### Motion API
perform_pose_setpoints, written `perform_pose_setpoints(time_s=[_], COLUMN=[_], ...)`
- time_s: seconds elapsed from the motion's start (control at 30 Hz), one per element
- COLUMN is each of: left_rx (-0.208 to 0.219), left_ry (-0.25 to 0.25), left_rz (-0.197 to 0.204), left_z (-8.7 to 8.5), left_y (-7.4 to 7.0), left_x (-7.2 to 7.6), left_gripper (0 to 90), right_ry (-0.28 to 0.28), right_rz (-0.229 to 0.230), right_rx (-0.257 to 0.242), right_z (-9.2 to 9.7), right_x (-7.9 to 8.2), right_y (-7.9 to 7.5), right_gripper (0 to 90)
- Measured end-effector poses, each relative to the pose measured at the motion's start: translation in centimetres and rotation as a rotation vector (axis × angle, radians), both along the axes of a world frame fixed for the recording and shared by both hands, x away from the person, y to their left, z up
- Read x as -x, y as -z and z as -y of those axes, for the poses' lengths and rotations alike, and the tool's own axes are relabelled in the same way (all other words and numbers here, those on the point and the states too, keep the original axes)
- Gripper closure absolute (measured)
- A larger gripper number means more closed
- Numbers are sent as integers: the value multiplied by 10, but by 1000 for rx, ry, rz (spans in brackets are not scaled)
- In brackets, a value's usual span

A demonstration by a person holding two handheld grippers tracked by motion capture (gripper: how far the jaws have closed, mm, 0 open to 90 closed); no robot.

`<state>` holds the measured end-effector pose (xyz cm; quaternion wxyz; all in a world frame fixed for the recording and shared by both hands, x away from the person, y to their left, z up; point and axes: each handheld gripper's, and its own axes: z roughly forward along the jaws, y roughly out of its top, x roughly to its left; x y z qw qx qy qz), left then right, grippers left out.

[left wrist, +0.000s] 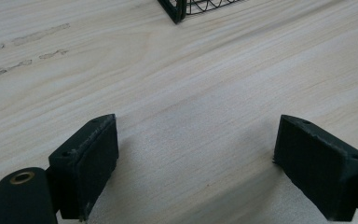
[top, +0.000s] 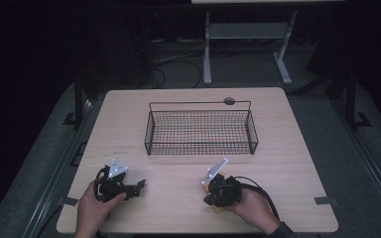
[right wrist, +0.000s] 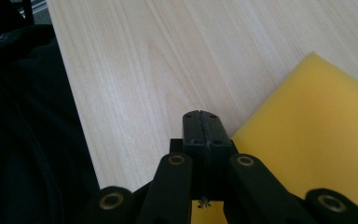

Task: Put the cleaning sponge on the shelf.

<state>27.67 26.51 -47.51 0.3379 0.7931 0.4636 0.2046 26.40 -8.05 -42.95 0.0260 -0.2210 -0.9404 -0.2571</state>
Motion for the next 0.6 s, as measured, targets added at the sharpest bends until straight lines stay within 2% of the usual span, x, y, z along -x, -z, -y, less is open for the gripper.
perform_pose_setpoints(time_s=[0.6], left_rx=[1], left_ry=[0], left_rz=[2], left_z=[0], left_y=[0], left_x=[0], left_gripper=[128], right_ry=[80], right_rz=[8], right_rx=[19], right_z=[31], right_x=[-4], right_y=[-1], right_gripper=[897])
